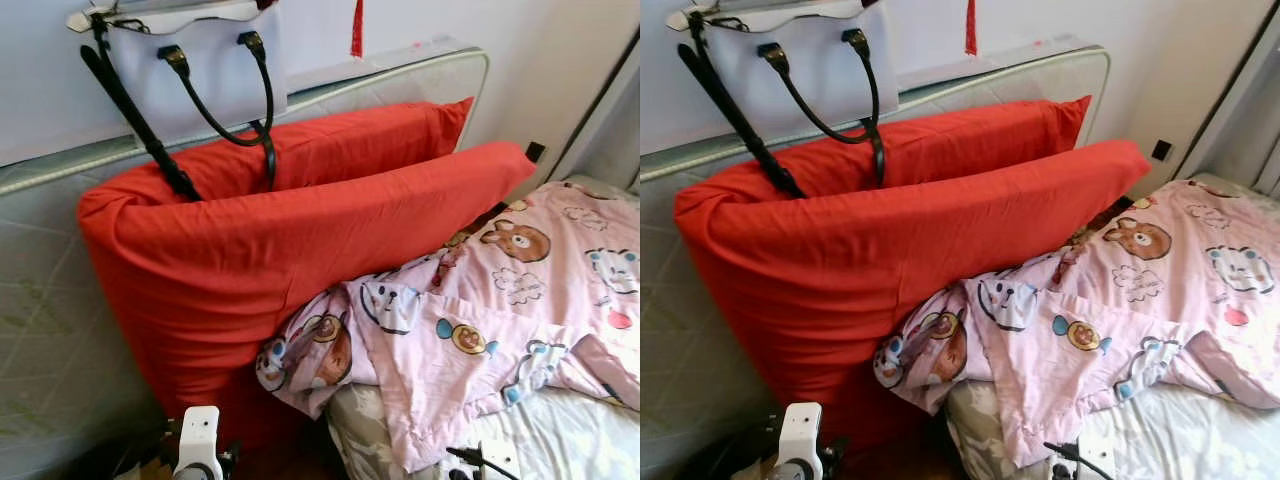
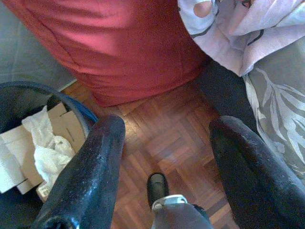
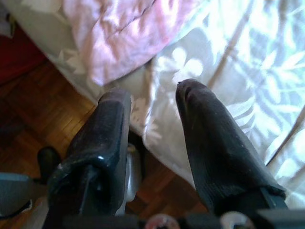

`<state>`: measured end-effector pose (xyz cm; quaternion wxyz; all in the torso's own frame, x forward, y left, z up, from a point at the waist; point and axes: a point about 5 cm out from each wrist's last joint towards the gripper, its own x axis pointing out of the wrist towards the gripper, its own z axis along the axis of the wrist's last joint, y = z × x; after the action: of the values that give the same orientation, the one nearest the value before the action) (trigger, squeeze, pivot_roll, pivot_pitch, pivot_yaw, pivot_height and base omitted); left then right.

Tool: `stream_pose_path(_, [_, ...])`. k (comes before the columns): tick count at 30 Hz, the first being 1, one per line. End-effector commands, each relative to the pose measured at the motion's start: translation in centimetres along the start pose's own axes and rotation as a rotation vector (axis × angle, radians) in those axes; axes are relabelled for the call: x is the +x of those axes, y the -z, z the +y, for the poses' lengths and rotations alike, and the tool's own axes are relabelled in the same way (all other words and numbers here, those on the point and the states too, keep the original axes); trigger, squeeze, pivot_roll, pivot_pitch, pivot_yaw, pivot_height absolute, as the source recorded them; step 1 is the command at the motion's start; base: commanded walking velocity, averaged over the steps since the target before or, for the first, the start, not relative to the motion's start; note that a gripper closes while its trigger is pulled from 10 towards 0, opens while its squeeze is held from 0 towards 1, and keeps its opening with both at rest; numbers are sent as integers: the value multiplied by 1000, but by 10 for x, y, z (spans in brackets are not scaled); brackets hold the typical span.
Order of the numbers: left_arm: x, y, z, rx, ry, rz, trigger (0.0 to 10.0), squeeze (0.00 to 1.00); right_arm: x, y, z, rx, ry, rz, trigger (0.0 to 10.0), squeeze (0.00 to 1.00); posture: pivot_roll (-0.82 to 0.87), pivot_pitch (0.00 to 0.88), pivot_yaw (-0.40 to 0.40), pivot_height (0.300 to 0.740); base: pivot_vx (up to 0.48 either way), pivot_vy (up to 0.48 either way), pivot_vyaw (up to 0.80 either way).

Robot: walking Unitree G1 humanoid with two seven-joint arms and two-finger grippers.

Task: Clean up the room

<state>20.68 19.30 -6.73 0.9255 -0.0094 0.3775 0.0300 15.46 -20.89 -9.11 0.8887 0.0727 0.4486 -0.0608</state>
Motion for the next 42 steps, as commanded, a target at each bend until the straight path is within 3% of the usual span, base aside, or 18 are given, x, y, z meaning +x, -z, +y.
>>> stream_pose_path(1, [0,2,-1,-14,5,13,10000,0,0,0,-2,14,10,0,10000,0,-56,0,-22,740,0,480,0])
stream_pose_path(11, [-1,6,0,-8,4,25,10000,0,-1,1,-2,18,12,1,10000,0,-54,0,-19,740,0,480,0])
stream_pose_path(42, [-1,4,-5,9,30,12,10000,0,-1,2,-3,25,18,3,10000,0,-52,0,-21,740,0,0,0])
